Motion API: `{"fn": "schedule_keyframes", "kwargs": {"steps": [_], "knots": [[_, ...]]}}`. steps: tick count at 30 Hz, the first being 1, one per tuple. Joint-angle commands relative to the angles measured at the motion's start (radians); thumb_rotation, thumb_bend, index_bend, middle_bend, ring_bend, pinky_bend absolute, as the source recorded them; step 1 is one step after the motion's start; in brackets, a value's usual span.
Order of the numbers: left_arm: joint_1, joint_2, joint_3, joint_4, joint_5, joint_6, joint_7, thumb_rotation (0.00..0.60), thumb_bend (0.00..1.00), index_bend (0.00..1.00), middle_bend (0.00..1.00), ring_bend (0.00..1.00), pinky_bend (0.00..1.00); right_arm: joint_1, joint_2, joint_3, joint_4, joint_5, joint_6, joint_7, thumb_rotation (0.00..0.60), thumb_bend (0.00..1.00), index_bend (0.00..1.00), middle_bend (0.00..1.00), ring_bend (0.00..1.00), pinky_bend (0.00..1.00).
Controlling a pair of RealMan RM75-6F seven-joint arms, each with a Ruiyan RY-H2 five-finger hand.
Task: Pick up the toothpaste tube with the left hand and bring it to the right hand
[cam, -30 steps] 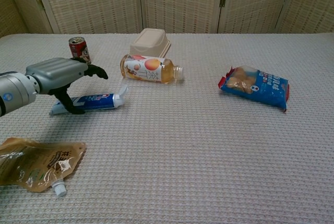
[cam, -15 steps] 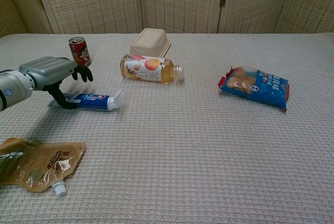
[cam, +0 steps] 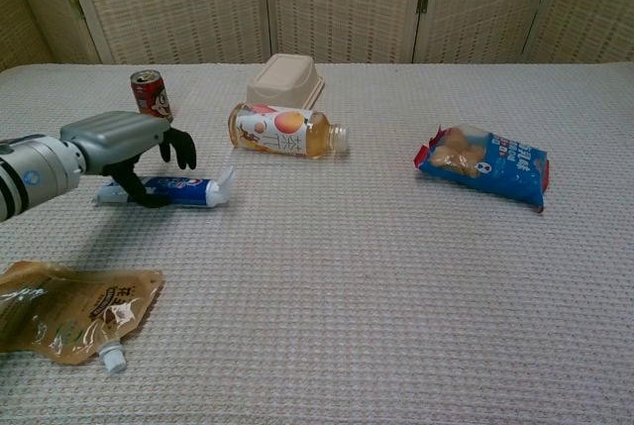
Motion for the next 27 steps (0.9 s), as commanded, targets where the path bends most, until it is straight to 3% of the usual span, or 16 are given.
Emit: {"fn": "schedule_keyframes", "kwargs": {"steps": [1, 11, 21, 24, 27], "knots": [[-0.006, -0.011, -0.002, 0.019, -0.014, -0.006, 0.024, 0.6, 0.35, 0.41, 0.41, 0.38, 0.17, -0.001, -0.001, -0.002, 0.003, 0.001, -0.002, 0.003, 0.6, 0.26, 0.0, 0.0, 0.0, 0.0], [0.006, -0.002, -0.002, 0.018, -0.061, -0.008, 0.077, 0.6, 0.35, 0.42, 0.42, 0.39, 0.17, 0.002, -0.003, -0.001, 0.005, -0.001, -0.005, 0.005, 0.6, 0.26, 0.0, 0.0, 0.0, 0.0], [0.006, -0.02, 0.0, 0.048, -0.058, -0.024, 0.012, 0.6, 0.38, 0.48, 0.48, 0.44, 0.22, 0.0, -0.001, -0.001, -0.006, 0.0, -0.003, -0.006, 0.6, 0.26, 0.0, 0.0, 0.0, 0.0], [0.008, -0.025, -0.002, 0.059, -0.039, -0.016, -0.044, 0.6, 0.43, 0.52, 0.52, 0.47, 0.25, 0.0, 0.001, -0.001, -0.012, -0.002, -0.001, -0.011, 0.6, 0.26, 0.0, 0.0, 0.0, 0.0], [0.011, -0.025, 0.005, 0.077, 0.002, 0.002, -0.118, 0.6, 0.56, 0.61, 0.61, 0.54, 0.39, 0.001, 0.004, 0.0, -0.017, -0.005, -0.001, -0.014, 0.6, 0.26, 0.0, 0.0, 0.0, 0.0]]}}
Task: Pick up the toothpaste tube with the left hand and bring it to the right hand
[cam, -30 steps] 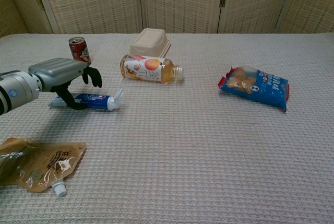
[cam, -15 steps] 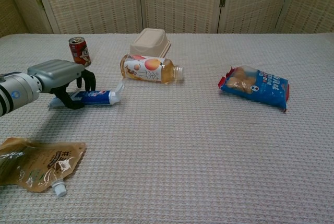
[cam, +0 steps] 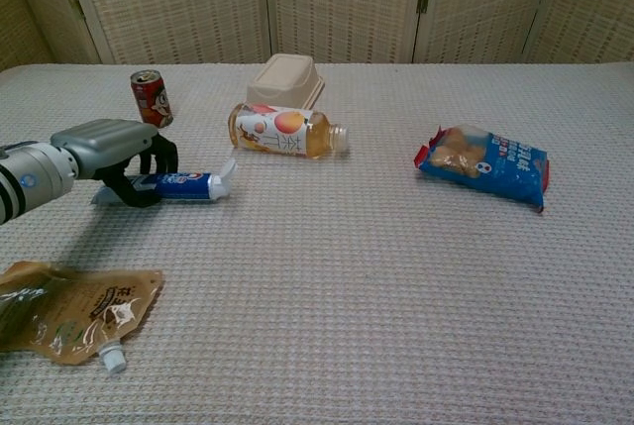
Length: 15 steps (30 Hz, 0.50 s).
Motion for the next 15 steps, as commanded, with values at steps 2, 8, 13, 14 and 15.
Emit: {"fn": "schedule_keyframes", "kwargs": {"steps": [2, 8, 13, 14, 15], "knots": [[0.003, 0.001, 0.015, 0.029, 0.073, 0.028, -0.126, 0.6, 0.65, 0.65, 0.65, 0.58, 0.49, 0.003, 0.004, 0.001, -0.006, -0.006, 0.0, -0.004, 0.6, 0.26, 0.0, 0.0, 0.0, 0.0], [0.008, 0.016, 0.045, 0.05, 0.174, 0.088, -0.298, 0.6, 0.78, 0.73, 0.74, 0.66, 0.65, 0.017, 0.017, 0.001, -0.031, -0.038, -0.001, -0.002, 0.6, 0.26, 0.0, 0.0, 0.0, 0.0], [0.01, 0.047, 0.06, 0.008, 0.259, 0.182, -0.391, 0.6, 0.79, 0.75, 0.77, 0.7, 0.7, 0.063, 0.039, 0.001, -0.071, -0.115, -0.023, 0.015, 0.6, 0.26, 0.0, 0.0, 0.01, 0.0], [0.009, 0.055, 0.061, -0.01, 0.271, 0.197, -0.4, 0.6, 0.8, 0.75, 0.77, 0.71, 0.7, 0.075, 0.044, 0.003, -0.081, -0.132, -0.03, 0.016, 0.6, 0.26, 0.0, 0.0, 0.01, 0.0], [0.009, 0.064, 0.062, -0.03, 0.282, 0.211, -0.406, 0.6, 0.8, 0.76, 0.78, 0.71, 0.7, 0.088, 0.048, 0.004, -0.091, -0.149, -0.037, 0.017, 0.6, 0.26, 0.0, 0.01, 0.01, 0.0]]}}
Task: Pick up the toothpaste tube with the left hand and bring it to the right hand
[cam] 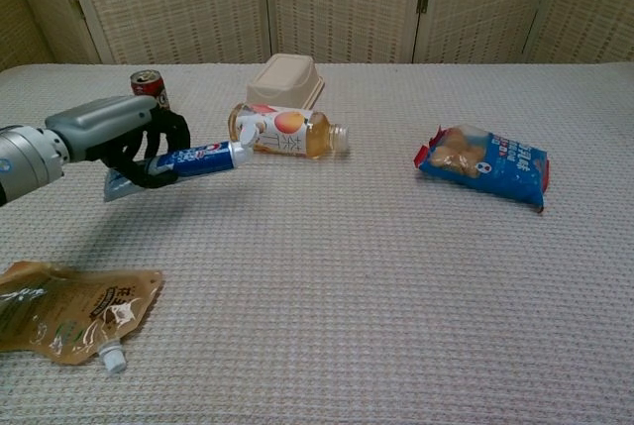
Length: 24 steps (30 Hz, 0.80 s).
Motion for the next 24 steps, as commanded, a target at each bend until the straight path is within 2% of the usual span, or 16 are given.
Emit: {"fn": "schedule_keyframes", "kwargs": {"steps": [1, 6, 10, 13, 18, 24], "knots": [[-0.001, 0.039, 0.011, -0.074, 0.054, 0.061, -0.043, 0.6, 0.8, 0.76, 0.78, 0.72, 0.71, 0.049, 0.019, 0.005, -0.039, -0.061, -0.028, 0.006, 0.6, 0.26, 0.0, 0.01, 0.02, 0.0], [-0.015, 0.117, 0.011, -0.247, 0.081, 0.068, -0.022, 0.6, 0.82, 0.77, 0.78, 0.72, 0.71, 0.142, 0.032, 0.02, -0.113, -0.14, -0.104, 0.0, 0.6, 0.26, 0.05, 0.03, 0.02, 0.0], [-0.032, 0.177, 0.002, -0.397, 0.076, 0.041, 0.036, 0.6, 0.82, 0.77, 0.78, 0.72, 0.71, 0.236, 0.021, 0.041, -0.175, -0.175, -0.193, 0.016, 0.6, 0.26, 0.14, 0.04, 0.02, 0.0], [-0.041, 0.206, -0.009, -0.487, 0.067, 0.03, 0.073, 0.6, 0.83, 0.77, 0.78, 0.72, 0.71, 0.293, -0.013, 0.052, -0.19, -0.192, -0.241, 0.018, 0.6, 0.27, 0.23, 0.07, 0.03, 0.0], [-0.056, 0.237, -0.024, -0.589, 0.046, 0.004, 0.124, 0.6, 0.84, 0.77, 0.78, 0.72, 0.71, 0.368, -0.06, 0.062, -0.204, -0.183, -0.328, -0.01, 0.6, 0.31, 0.29, 0.08, 0.03, 0.0], [-0.066, 0.24, -0.038, -0.644, 0.007, -0.017, 0.174, 0.6, 0.84, 0.77, 0.78, 0.72, 0.71, 0.425, -0.101, 0.069, -0.21, -0.151, -0.39, -0.034, 0.6, 0.32, 0.3, 0.08, 0.02, 0.0]]}}
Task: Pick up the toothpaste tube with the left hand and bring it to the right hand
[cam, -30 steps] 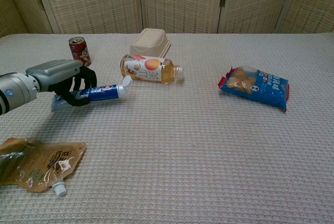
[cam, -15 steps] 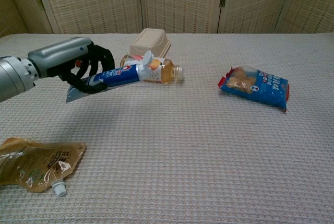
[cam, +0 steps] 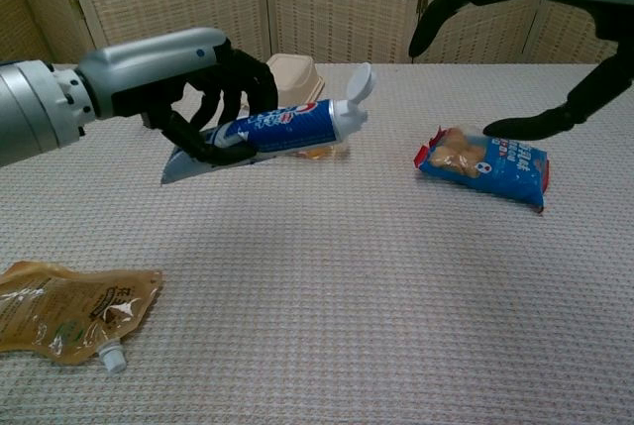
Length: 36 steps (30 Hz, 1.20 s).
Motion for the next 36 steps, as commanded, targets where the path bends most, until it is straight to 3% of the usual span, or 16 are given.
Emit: {"fn": "schedule_keyframes", "kwargs": {"steps": [1, 17, 36], "knots": [[-0.006, 0.0, -0.006, -0.015, -0.017, -0.011, 0.02, 0.6, 0.84, 0.77, 0.78, 0.72, 0.71, 0.022, -0.019, 0.002, -0.003, 0.013, -0.019, -0.01, 0.6, 0.32, 0.3, 0.08, 0.02, 0.0], [-0.012, -0.015, -0.011, -0.03, -0.06, -0.025, 0.064, 0.6, 0.84, 0.77, 0.78, 0.72, 0.71, 0.09, -0.073, -0.003, 0.017, 0.06, -0.056, -0.033, 0.6, 0.33, 0.3, 0.08, 0.02, 0.0], [0.007, -0.026, -0.006, 0.005, -0.02, 0.014, -0.076, 0.6, 0.85, 0.77, 0.78, 0.72, 0.71, 0.08, -0.092, -0.045, 0.066, 0.113, -0.033, -0.024, 0.6, 0.33, 0.3, 0.08, 0.02, 0.0]]}}
